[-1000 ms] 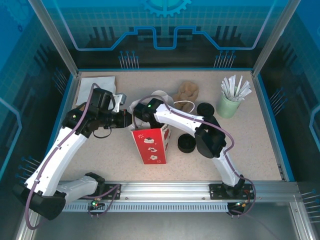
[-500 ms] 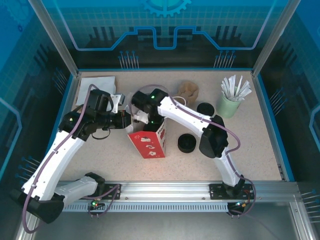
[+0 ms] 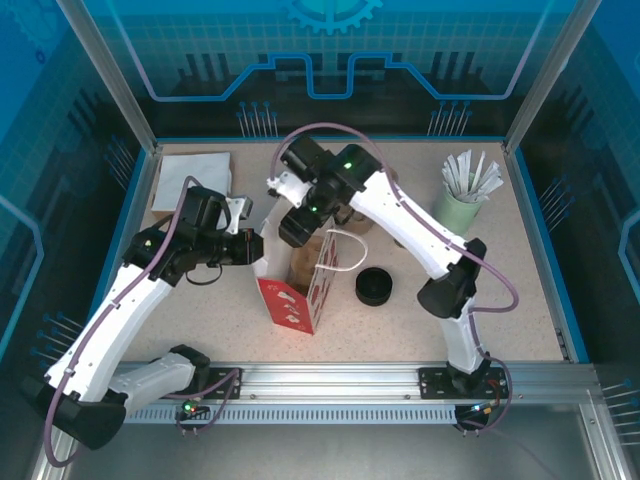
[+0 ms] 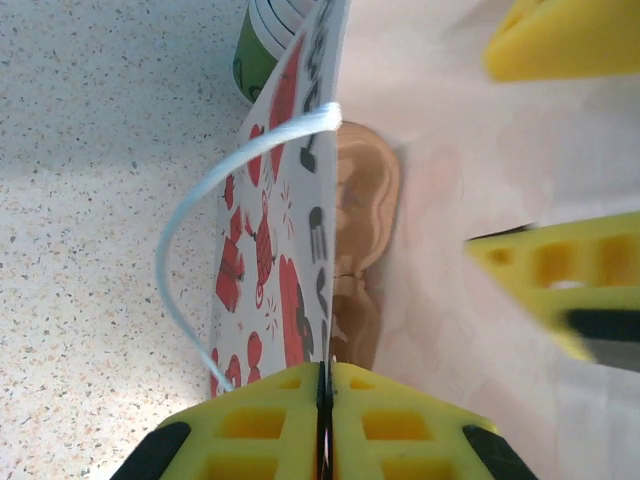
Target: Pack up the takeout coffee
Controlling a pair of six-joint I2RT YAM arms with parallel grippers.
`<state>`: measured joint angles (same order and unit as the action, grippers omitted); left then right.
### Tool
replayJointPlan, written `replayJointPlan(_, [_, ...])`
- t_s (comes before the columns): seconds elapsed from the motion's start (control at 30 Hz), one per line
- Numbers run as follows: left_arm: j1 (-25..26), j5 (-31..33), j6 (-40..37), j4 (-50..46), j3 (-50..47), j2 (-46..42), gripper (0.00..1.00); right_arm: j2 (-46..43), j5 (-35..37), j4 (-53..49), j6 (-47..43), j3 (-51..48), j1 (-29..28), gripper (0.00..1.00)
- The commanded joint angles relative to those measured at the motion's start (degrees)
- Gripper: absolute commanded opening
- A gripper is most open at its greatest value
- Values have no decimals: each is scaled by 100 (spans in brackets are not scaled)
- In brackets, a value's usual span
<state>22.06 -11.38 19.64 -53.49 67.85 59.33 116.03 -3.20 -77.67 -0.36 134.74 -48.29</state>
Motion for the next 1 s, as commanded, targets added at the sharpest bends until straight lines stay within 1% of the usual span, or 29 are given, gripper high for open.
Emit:
replayJointPlan(0.0, [61, -29, 141, 140, -63, -118, 11, -528, -641, 462, 550, 47, 208, 73])
replayJointPlan(0.13, [59, 38, 187, 160, -86, -115, 11, -1018, -598, 1017, 1050, -169, 287, 71])
replayJointPlan(0.23, [55, 51, 250, 199, -97, -115, 15, -1549, -329, 1385, 1324, -436, 335, 71])
replayJointPlan(0.37, [60, 32, 281, 216, -18, -123, 18, -2395, 117, 1885, 1592, -1131, 416, 72])
replayJointPlan(0.53, [60, 31, 260, 222, 164, -98, 33, -3274, 847, 1935, 1763, -1965, 659, 75])
replayJointPlan(0.57, [58, 47, 257, 204, 214, -84, 37, -3475, 974, 1952, 1818, -2178, 737, 77])
replayJointPlan(0.63, [59, 77, 253, 180, 306, -63, 44, -3885, 1137, 2052, 1913, -2653, 906, 83])
replayJointPlan(0.67, [61, 126, 259, 149, 356, -54, 49, -4100, 1200, 2117, 1955, -2917, 1016, 84])
replayJointPlan(0.8, [61, 217, 247, 30, 600, 11, 62, -4841, 1246, 2153, 2087, -3846, 1536, 96])
replayJointPlan(0.9, [60, 242, 149, -133, 867, 102, 68, -5248, 1205, 2036, 2118, -4409, 1926, 98])
replayJointPlan(0.97, [52, 254, 90, -247, 1066, 153, 70, -5447, 1258, 1927, 2140, -4678, 2121, 100])
